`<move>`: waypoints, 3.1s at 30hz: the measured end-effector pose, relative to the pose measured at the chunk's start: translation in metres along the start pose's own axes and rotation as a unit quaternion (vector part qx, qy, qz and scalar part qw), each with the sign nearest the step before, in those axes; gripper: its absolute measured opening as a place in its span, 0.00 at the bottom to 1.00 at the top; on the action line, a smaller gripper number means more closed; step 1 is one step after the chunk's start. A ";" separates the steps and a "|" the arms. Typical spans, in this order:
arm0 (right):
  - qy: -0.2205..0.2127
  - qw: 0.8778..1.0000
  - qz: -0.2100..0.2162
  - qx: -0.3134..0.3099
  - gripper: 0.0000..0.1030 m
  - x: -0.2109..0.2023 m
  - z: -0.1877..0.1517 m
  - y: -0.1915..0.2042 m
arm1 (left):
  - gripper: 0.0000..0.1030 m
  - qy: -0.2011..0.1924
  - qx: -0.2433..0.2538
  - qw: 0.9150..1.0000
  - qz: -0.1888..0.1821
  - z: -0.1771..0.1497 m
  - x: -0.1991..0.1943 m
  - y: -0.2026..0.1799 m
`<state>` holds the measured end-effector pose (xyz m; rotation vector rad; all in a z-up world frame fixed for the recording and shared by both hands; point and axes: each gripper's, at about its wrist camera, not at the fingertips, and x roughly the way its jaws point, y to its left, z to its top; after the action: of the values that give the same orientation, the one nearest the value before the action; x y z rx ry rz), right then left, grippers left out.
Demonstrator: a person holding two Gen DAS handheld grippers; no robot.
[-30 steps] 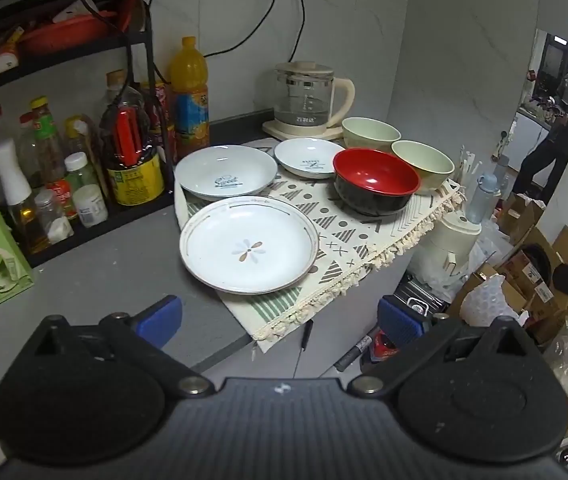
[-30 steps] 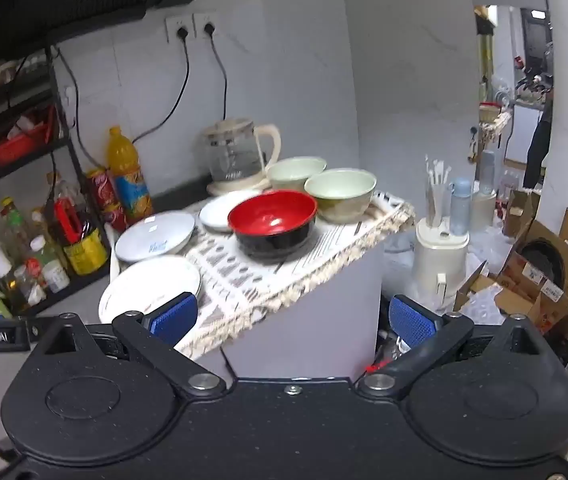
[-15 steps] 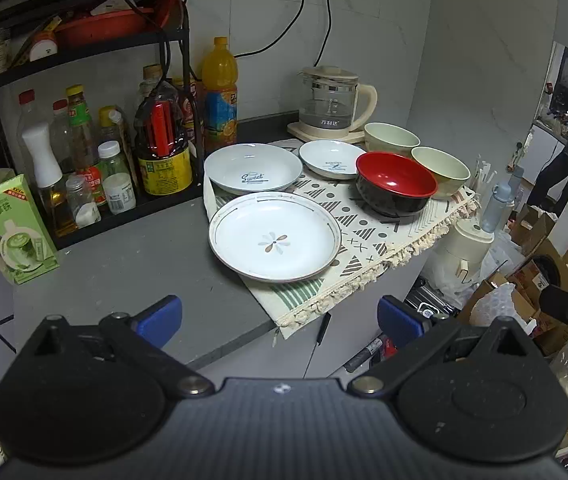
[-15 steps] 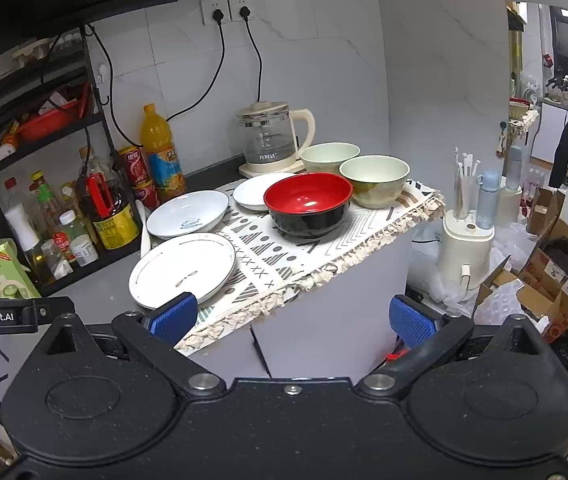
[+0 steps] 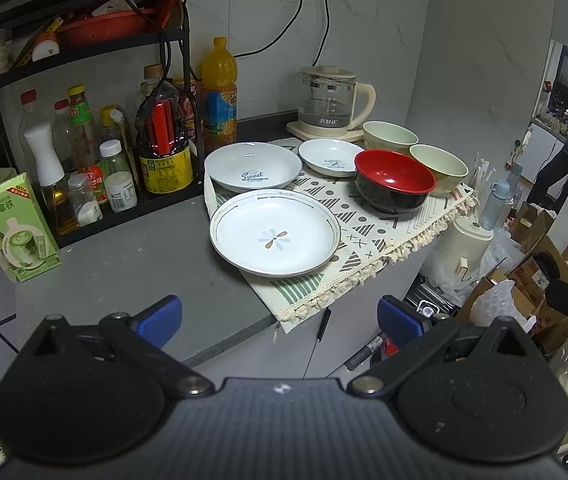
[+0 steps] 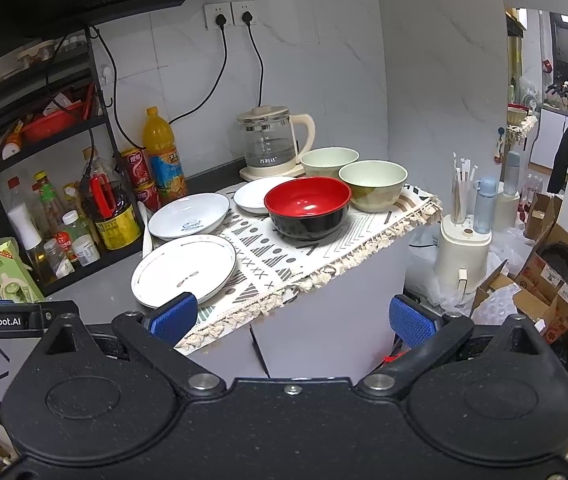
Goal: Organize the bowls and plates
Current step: 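Move both tools toward the bowls on the patterned cloth, then close both tools on the rim of the large pale green bowl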
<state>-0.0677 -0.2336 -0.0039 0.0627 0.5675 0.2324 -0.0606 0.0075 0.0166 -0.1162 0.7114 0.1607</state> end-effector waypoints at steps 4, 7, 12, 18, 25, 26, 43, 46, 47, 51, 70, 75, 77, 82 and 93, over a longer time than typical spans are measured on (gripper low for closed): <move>0.001 1.000 0.000 0.000 1.00 -0.001 -0.002 -0.001 | 1.00 0.000 -0.001 1.000 0.002 -0.002 -0.002 0.000; 0.001 1.000 -0.002 0.006 1.00 -0.001 -0.002 -0.002 | 1.00 0.006 -0.007 1.000 0.000 0.000 -0.002 0.002; 0.000 1.000 0.001 -0.001 1.00 0.000 -0.003 0.001 | 1.00 0.005 -0.008 1.000 0.006 0.000 -0.002 0.005; -0.002 1.000 -0.001 -0.010 1.00 -0.003 -0.003 0.000 | 1.00 0.005 -0.008 1.000 0.009 0.003 0.000 0.007; 0.000 1.000 -0.006 -0.011 1.00 0.000 -0.001 -0.003 | 1.00 0.006 -0.003 1.000 0.007 0.003 0.005 0.005; 0.000 1.000 -0.006 -0.010 1.00 0.001 0.000 -0.004 | 1.00 0.006 -0.002 1.000 0.007 0.002 0.006 0.005; 0.014 1.000 0.000 -0.014 1.00 0.024 0.008 -0.006 | 1.00 0.017 -0.010 1.000 0.012 0.012 0.025 0.004; 0.018 1.000 0.002 -0.017 1.00 0.032 0.011 -0.007 | 1.00 0.019 -0.012 1.000 0.014 0.016 0.032 0.002; 0.019 1.000 0.003 -0.018 1.00 0.035 0.012 -0.007 | 1.00 0.020 -0.012 1.000 0.015 0.018 0.035 0.002; 0.023 0.999 0.006 -0.021 1.00 0.047 0.018 -0.010 | 1.00 0.023 -0.015 0.999 0.016 0.023 0.046 -0.002; 0.056 0.998 0.013 -0.019 1.00 0.125 0.061 -0.039 | 1.00 0.038 -0.031 0.998 0.025 0.074 0.111 -0.032; 0.061 0.998 0.020 -0.022 1.00 0.148 0.074 -0.046 | 1.00 0.039 -0.034 0.998 0.032 0.092 0.131 -0.041; 0.062 0.998 0.022 -0.024 1.00 0.158 0.080 -0.050 | 1.00 0.040 -0.037 0.998 0.034 0.099 0.140 -0.045; 0.068 0.997 0.021 -0.023 1.00 0.183 0.095 -0.060 | 1.00 0.042 -0.041 0.998 0.030 0.116 0.165 -0.056; 0.060 0.998 -0.006 0.000 1.00 0.234 0.126 -0.085 | 0.99 0.044 -0.021 0.999 -0.006 0.163 0.226 -0.084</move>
<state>0.2086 -0.2601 -0.0309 0.0457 0.6881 0.2246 0.2276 -0.0250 -0.0048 -0.1693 0.7945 0.1602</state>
